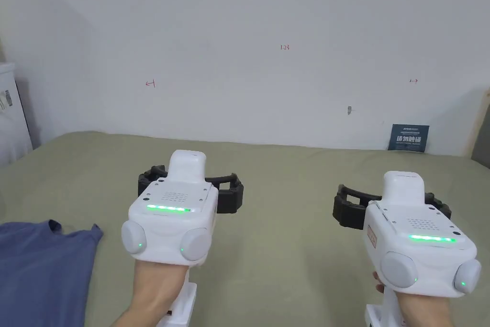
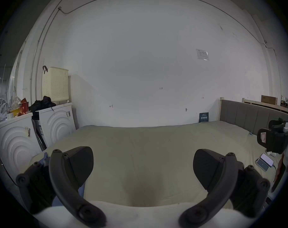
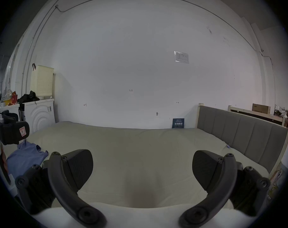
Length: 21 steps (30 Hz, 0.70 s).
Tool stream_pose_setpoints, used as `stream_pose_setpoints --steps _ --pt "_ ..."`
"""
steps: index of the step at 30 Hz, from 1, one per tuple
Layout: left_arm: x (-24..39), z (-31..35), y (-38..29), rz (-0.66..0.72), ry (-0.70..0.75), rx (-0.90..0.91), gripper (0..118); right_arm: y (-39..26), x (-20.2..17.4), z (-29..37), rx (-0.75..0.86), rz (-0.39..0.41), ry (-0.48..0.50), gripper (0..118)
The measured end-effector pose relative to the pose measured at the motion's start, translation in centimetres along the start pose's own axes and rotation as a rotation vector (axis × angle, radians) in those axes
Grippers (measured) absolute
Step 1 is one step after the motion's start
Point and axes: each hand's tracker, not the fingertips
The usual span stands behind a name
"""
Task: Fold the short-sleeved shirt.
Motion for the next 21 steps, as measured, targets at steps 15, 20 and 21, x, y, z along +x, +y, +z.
stream_pose_setpoints --steps 15,20,21 --pt "0.59 0.17 0.0 0.003 -0.017 0.01 118 0.07 0.06 0.0 0.019 0.012 -0.01 118" --pt "0.66 0.15 0.03 -0.001 -0.018 0.011 118 -0.04 -0.06 -0.16 0.021 0.024 0.004 118" --pt "0.69 0.15 0.04 -0.002 -0.02 0.009 118 -0.12 -0.16 -0.1 0.025 0.031 -0.002 118"
